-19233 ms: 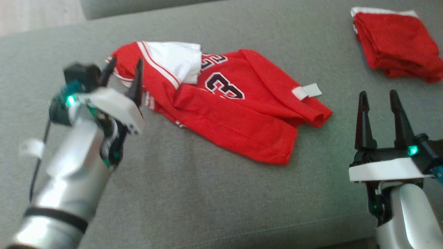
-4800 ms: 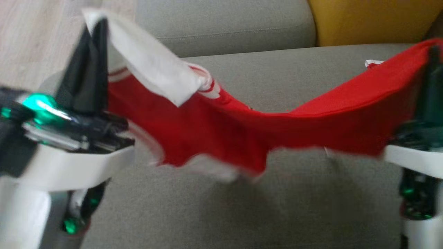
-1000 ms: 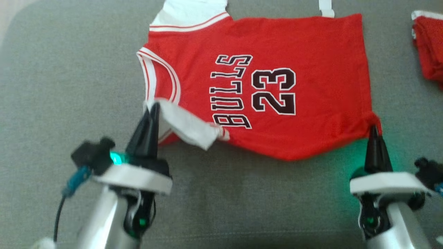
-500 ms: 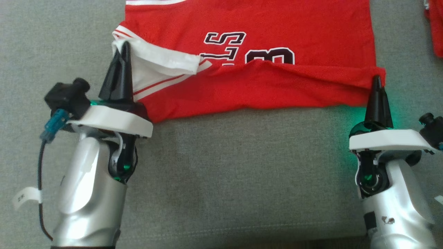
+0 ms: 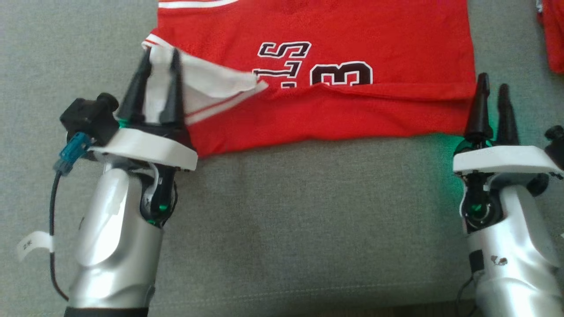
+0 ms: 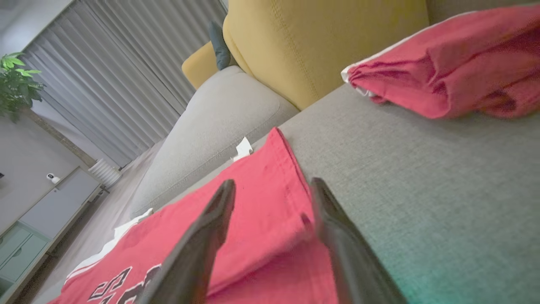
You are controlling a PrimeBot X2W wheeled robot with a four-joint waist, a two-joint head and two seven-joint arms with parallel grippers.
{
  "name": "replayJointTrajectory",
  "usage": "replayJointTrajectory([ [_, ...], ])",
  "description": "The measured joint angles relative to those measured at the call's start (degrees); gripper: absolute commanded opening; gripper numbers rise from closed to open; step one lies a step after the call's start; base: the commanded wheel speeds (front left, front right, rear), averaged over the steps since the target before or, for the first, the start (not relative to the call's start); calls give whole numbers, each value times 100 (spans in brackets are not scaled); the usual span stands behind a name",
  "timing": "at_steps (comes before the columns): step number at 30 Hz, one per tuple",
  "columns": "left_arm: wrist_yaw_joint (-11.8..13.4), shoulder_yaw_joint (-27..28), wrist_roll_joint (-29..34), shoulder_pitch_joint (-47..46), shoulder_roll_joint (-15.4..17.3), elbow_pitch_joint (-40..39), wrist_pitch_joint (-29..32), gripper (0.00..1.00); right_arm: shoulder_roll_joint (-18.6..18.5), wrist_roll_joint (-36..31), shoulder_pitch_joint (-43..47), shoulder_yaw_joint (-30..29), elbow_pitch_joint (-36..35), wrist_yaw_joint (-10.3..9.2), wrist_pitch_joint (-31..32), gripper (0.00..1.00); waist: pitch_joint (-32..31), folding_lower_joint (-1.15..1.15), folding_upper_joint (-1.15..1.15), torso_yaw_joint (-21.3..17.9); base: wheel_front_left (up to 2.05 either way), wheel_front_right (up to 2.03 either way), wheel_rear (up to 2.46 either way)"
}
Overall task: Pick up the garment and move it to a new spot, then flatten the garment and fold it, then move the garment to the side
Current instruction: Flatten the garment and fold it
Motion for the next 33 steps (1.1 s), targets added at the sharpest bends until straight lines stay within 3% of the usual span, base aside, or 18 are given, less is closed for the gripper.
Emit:
replayJointTrajectory([
  [6, -19, -158, -20, 197, -5, -548, -1, 100, -3, -234, 71, -252, -364, 0, 0, 100, -165, -1, 0, 65, 0, 0, 0],
  [9, -21, -187, -131, 760, -4, -868, -2, 100, -4, -660, 348, -474, -739, 0, -8, 100, -304, -1, 0, 123, 0, 0, 0],
  [16, -22, -238, -294, 1634, 168, -883, 7, 100, -1, -1083, 1025, -510, -1126, 0, -8, 100, -570, -1, 0, 228, 0, 0, 0],
  [21, -7, -254, -383, 1763, 313, -904, 457, 100, -1, -1201, 1202, -483, -1158, 0, -8, 100, -677, -1, 0, 260, 0, 0, 0],
  [33, 658, -16, -740, 1575, 316, -250, 1840, 100, 1, -1201, 1223, -339, -1138, 0, -8, 100, -502, -1, 0, 104, 0, 0, 0],
])
